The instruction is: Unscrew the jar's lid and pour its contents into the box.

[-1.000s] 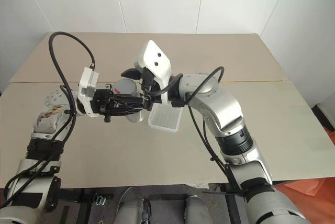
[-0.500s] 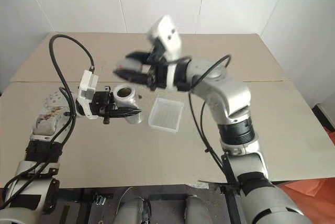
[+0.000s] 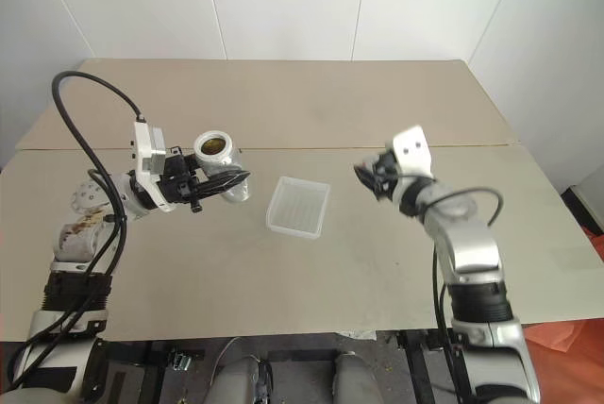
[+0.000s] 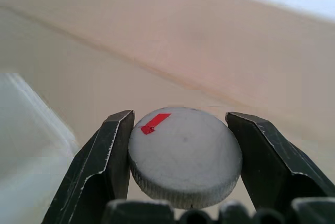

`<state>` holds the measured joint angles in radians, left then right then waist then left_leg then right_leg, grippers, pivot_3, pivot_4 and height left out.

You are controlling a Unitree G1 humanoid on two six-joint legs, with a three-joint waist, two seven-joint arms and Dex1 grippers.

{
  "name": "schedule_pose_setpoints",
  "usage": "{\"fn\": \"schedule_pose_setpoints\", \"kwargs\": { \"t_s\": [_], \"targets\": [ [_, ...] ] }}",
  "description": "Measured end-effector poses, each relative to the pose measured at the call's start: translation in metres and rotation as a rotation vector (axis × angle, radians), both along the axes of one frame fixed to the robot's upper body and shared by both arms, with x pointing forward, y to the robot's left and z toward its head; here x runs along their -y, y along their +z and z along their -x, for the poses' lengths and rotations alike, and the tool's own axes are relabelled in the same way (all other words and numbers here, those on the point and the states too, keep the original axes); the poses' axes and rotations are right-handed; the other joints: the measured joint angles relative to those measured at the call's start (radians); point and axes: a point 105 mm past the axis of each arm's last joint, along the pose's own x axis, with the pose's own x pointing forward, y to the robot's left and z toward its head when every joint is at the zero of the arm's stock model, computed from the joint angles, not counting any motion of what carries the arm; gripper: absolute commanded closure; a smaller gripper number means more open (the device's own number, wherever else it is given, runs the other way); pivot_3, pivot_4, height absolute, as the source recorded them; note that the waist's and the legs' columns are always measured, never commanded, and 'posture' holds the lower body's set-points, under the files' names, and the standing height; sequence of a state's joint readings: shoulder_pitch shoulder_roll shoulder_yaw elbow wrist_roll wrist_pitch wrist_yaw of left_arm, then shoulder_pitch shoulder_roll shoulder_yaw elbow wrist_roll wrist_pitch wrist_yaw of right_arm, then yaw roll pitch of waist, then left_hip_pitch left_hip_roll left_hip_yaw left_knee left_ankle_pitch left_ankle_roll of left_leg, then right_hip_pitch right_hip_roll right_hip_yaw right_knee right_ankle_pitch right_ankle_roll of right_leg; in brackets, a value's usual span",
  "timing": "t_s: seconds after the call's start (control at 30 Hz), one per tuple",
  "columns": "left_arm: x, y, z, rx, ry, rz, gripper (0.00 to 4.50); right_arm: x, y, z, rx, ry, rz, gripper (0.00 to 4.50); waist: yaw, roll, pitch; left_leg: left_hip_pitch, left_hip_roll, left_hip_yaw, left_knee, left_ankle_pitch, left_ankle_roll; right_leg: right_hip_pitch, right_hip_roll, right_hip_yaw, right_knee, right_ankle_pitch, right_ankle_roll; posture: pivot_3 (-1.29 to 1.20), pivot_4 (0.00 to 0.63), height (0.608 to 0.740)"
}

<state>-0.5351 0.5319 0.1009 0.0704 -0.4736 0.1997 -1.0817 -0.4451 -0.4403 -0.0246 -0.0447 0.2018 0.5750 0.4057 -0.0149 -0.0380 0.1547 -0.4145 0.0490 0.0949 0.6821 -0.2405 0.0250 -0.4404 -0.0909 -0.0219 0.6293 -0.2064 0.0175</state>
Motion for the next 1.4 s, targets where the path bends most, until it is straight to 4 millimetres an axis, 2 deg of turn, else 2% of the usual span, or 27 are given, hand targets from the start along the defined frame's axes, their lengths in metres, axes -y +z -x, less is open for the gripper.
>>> {"fn": "schedule_pose_setpoints", "kwargs": {
  "t_s": [0.03, 0.1, 0.2, 0.27, 0.33, 0.37, 0.4, 0.5, 0.57, 0.67, 0.77, 0.83, 0.93, 0.97, 1.03, 1.1, 1.2, 1.27, 1.4],
  "targets": [
    [0.001, 0.001, -0.002, 0.005, 0.021, 0.008, 2.57, 0.001, -0.013, 0.003, -0.034, -0.02, -0.007, 1.75, -0.001, 0.0, 0.0, 0.001, 0.0, 0.0, 0.0, 0.0, 0.0, 0.0, 0.0, 0.001, 0.0, 0.0, 0.0, 0.0, 0.15, 0.74],
    [0.003, 0.002, -0.004, 0.012, 0.047, 0.013, 2.57, -0.003, -0.027, 0.007, -0.067, -0.022, -0.023, 1.75, -0.003, 0.0, 0.0, 0.003, 0.0, -0.001, 0.0, 0.0, 0.0, 0.001, 0.001, 0.002, 0.001, 0.0, 0.0, 0.0, 0.15, 0.74],
    [0.006, 0.0, -0.006, 0.01, 0.058, 0.021, 2.57, -0.009, -0.035, 0.01, -0.092, -0.004, -0.035, 1.75, -0.001, 0.0, 0.0, 0.004, 0.0, -0.002, 0.0, 0.0, 0.0, 0.002, 0.001, 0.003, 0.0, 0.0, 0.0, 0.0, 0.15, 0.74],
    [0.008, -0.001, -0.006, 0.024, 0.058, 0.009, 2.57, -0.01, -0.037, 0.011, -0.098, 0.004, -0.031, 1.03, 0.001, 0.0, 0.0, 0.004, 0.0, -0.002, 0.0, 0.0, 0.0, 0.002, 0.001, 0.003, 0.0, 0.0, 0.0, 0.0, 0.15, 0.74],
    [0.012, -0.002, -0.006, 0.034, 0.054, -0.005, 2.57, -0.009, -0.037, 0.014, -0.119, 0.018, -0.029, 0.49, 0.002, 0.0, 0.0, 0.004, 0.0, -0.002, 0.0, 0.0, 0.0, 0.002, 0.001, 0.003, 0.0, 0.0, 0.0, 0.0, 0.15, 0.74],
    [0.014, -0.003, -0.006, 0.04, 0.056, -0.014, 2.57, -0.008, -0.037, 0.015, -0.134, 0.03, -0.028, 0.16, 0.004, 0.0, 0.0, 0.003, -0.001, -0.002, 0.0, 0.0, 0.0, 0.002, 0.001, 0.003, 0.0, 0.0, 0.0, 0.0, 0.15, 0.74],
    [0.016, -0.005, -0.007, 0.045, 0.063, -0.027, 2.57, -0.007, -0.035, 0.017, -0.15, 0.042, -0.025, 0.04, 0.005, 0.0, 0.0, 0.003, -0.001, -0.002, 0.0, 0.0, 0.0, 0.002, 0.001, 0.003, 0.0, 0.0, 0.001, 0.0, 0.15, 0.74],
    [0.018, -0.008, -0.01, 0.079, 0.096, -0.085, 2.57, -0.003, -0.023, 0.021, -0.177, 0.076, -0.044, 0.04, 0.005, 0.0, 0.0, 0.003, -0.001, -0.003, 0.0, 0.0, 0.0, 0.002, 0.001, 0.003, 0.0, 0.0, 0.001, 0.0, 0.15, 0.74],
    [0.023, -0.006, -0.013, 0.155, 0.111, -0.145, 2.57, -0.005, -0.002, 0.026, -0.172, 0.158, -0.052, 0.04, 0.005, 0.0, 0.0, 0.004, -0.001, -0.003, 0.0, 0.0, 0.0, 0.002, 0.001, 0.003, 0.0, 0.0, 0.001, 0.0, 0.15, 0.74],
    [0.029, 0.005, -0.027, 0.339, 0.18, -0.249, 2.57, -0.02, 0.035, 0.04, -0.139, 0.318, -0.097, 0.04, 0.008, 0.0, 0.0, 0.004, -0.001, -0.004, 0.0, 0.0, 0.0, 0.003, 0.001, 0.003, -0.001, 0.001, 0.001, 0.0, 0.15, 0.74],
    [0.035, 0.011, -0.053, 0.615, 0.333, -0.438, 2.57, -0.039, 0.054, 0.053, -0.175, 0.459, -0.139, 0.04, 0.013, 0.0, 0.0, 0.005, -0.002, -0.004, 0.0, 0.0, 0.0, 0.004, 0.0, 0.003, -0.001, 0.001, 0.001, 0.0, 0.15, 0.74],
    [0.041, 0.012, -0.068, 0.884, 0.396, -0.629, 2.57, -0.048, 0.064, 0.059, -0.203, 0.534, -0.157, 0.04, 0.019, 0.0, 0.0, 0.004, -0.002, -0.003, 0.0, 0.0, 0.001, 0.004, 0.0, 0.002, -0.002, 0.002, 0.001, 0.0, 0.15, 0.74],
    [0.052, 0.012, -0.078, 1.326, 0.356, -0.889, 2.57, -0.055, 0.075, 0.061, -0.24, 0.595, -0.165, 0.04, 0.026, 0.0, 0.001, 0.0, -0.003, -0.002, 0.0, -0.001, 0.001, 0.001, -0.001, 0.001, -0.003, 0.002, 0.003, 0.0, 0.15, 0.74],
    [0.058, 0.013, -0.079, 1.465, 0.325, -0.924, 2.57, -0.056, 0.079, 0.062, -0.247, 0.61, -0.16, 0.04, 0.028, 0.0, 0.001, -0.001, -0.003, 0.0, 0.0, -0.001, 0.002, 0.0, -0.001, 0.001, -0.003, 0.002, 0.003, 0.0, 0.15, 0.74],
    [0.066, 0.011, -0.078, 1.664, 0.259, -0.946, 2.57, -0.057, 0.084, 0.063, -0.249, 0.636, -0.144, 0.04, 0.033, 0.0, 0.001, -0.003, -0.003, 0.0, 0.0, -0.002, 0.003, 0.0, -0.002, -0.001, -0.003, 0.002, 0.003, 0.0, 0.15, 0.74],
    [0.071, 0.005, -0.078, 1.775, 0.208, -0.937, 2.57, -0.057, 0.082, 0.066, -0.265, 0.656, -0.127, 0.04, 0.034, 0.0, 0.0, -0.007, -0.002, 0.0, 0.0, -0.003, 0.005, -0.001, -0.003, -0.004, -0.003, 0.002, 0.004, 0.0, 0.15, 0.74],
    [0.077, -0.007, -0.077, 1.87, 0.133, -0.94, 2.57, -0.056, 0.08, 0.068, -0.278, 0.67, -0.104, 0.04, 0.037, 0.0, 0.001, -0.013, -0.003, 0.0, 0.002, -0.003, 0.005, -0.007, -0.003, -0.004, -0.003, 0.002, 0.005, 0.0, 0.15, 0.74],
    [0.089, -0.014, -0.071, 1.998, 0.053, -0.901, 2.57, -0.053, 0.08, 0.072, -0.258, 0.691, -0.086, 0.04, 0.041, 0.0, 0.001, -0.019, -0.004, 0.001, 0.003, -0.003, 0.005, -0.013, -0.004, -0.005, -0.003, 0.002, 0.006, 0.0, 0.15, 0.74],
    [0.099, -0.018, -0.066, 2.113, -0.02, -0.869, 2.57, -0.052, 0.077, 0.076, -0.249, 0.709, -0.077, 0.04, 0.042, 0.0, 0.001, -0.022, -0.004, 0.001, 0.005, -0.001, 0.002, -0.016, -0.004, -0.005, -0.002, 0.002, 0.006, 0.0, 0.15, 0.74]
  ]
}}
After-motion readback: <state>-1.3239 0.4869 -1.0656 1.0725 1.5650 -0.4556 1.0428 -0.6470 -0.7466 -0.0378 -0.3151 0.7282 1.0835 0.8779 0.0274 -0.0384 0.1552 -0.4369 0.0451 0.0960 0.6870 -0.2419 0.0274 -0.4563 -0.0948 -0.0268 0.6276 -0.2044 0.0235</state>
